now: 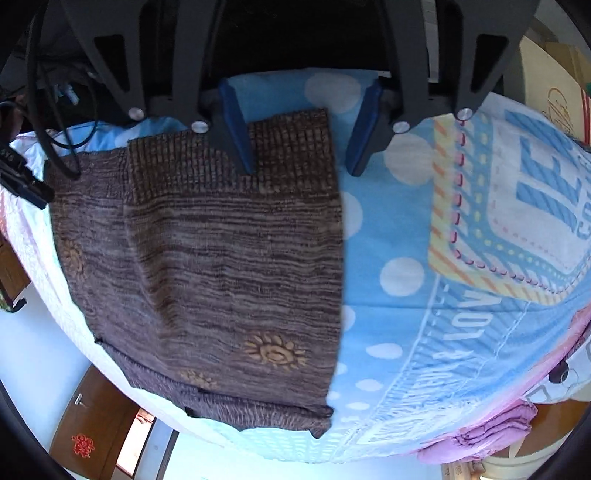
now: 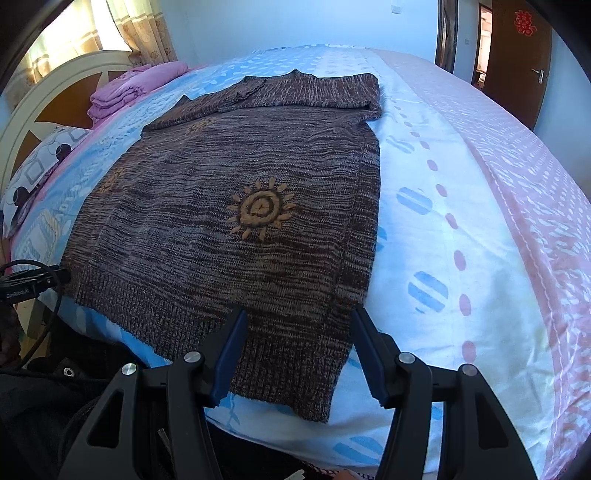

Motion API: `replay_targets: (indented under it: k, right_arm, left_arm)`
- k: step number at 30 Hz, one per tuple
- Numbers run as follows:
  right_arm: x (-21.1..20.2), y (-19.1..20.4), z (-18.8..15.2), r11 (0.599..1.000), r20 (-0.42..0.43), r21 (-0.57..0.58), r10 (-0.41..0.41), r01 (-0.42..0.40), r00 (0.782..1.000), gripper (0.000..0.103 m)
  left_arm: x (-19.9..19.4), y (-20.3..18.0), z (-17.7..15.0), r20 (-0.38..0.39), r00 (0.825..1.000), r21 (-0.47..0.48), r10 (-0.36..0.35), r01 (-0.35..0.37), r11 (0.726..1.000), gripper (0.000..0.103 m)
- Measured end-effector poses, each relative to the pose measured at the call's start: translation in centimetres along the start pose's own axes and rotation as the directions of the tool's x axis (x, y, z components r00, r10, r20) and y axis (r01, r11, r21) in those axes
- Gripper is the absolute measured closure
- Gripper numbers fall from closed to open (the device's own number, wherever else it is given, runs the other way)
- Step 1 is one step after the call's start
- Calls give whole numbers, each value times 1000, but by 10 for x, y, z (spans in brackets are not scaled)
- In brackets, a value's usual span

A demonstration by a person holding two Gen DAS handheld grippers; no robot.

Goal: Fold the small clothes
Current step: 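Pull both tools back from the sweater to view it, then grasp the sweater hem with the left and right grippers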

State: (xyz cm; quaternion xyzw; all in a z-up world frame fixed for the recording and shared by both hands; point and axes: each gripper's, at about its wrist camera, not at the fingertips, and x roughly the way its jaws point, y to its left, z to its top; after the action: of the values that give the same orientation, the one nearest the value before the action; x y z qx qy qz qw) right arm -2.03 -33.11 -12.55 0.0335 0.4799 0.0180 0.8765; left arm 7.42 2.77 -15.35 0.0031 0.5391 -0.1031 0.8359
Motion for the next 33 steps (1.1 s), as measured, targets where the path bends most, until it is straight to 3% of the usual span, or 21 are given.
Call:
replay_targets:
  k: [1, 3, 4, 14, 20, 21, 24, 28, 33]
  right_arm:
    - [0, -1, -1, 1000, 0, 0, 1, -1, 1000, 44]
    - [-1, -2, -2, 1000, 0, 3, 1, -1, 1000, 44]
    - [-2, -4, -2, 1000, -1, 6, -2, 2, 1000, 44]
    - [-8, -17, -13, 999, -17, 40, -13, 14, 1000, 44]
    - [3, -17, -22, 999, -64, 39, 18, -16, 998, 45]
    - [3, -17, -22, 999, -64, 35, 10, -8, 998, 53]
    - [-2, -21, -22, 998, -51, 43, 53, -51, 997, 96]
    - [-9, -27, -21, 989, -28, 77, 125, -123, 992, 98]
    - [-34, -41, -13, 976, 82, 127, 168, -178, 982, 98]
  left_arm:
    - [0, 1, -1, 3, 1000, 4, 8, -8, 1000, 61]
    - [-2, 1, -1, 11, 1000, 11, -18, 18, 1000, 93]
    - [-3, 0, 0, 11, 999, 16, -45, 44, 999, 94]
    - [-49, 5, 7, 178, 983, 42, -37, 30, 999, 95]
    - [-34, 5, 11, 145, 989, 50, -22, 15, 999, 95]
    - [-33, 6, 10, 144, 989, 50, -20, 12, 999, 95]
    - [-38, 6, 10, 166, 986, 54, 3, -12, 998, 95]
    - [-51, 4, 11, 217, 975, 76, 50, -69, 995, 95]
    - [-59, 5, 17, 252, 965, 79, 72, -95, 992, 95]
